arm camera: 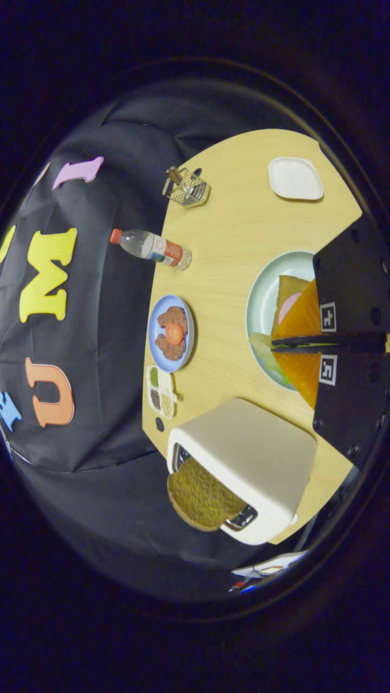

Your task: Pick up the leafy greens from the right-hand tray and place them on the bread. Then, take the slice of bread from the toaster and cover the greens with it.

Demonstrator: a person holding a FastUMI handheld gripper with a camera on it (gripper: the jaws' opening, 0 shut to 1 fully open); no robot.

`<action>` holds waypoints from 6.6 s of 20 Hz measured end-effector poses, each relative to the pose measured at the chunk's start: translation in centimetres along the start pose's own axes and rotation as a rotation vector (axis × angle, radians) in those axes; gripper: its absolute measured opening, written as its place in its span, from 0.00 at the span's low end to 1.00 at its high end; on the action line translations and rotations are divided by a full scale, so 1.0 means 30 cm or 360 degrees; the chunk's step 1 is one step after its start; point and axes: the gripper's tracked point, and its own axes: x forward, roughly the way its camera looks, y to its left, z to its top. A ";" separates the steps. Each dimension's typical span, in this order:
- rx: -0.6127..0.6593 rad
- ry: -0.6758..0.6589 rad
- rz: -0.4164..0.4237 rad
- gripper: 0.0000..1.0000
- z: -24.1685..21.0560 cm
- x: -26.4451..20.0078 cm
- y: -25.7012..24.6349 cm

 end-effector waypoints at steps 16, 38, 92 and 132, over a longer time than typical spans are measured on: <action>0.0083 0.0080 -0.0107 0.35 -0.069 0.094 -0.150; 0.0017 -0.0400 -0.0025 0.96 0.322 -0.334 0.454; 0.0752 0.0067 -0.0197 0.15 0.106 -0.071 0.023; 0.0512 0.0067 -0.0197 0.96 -0.026 -0.040 -0.221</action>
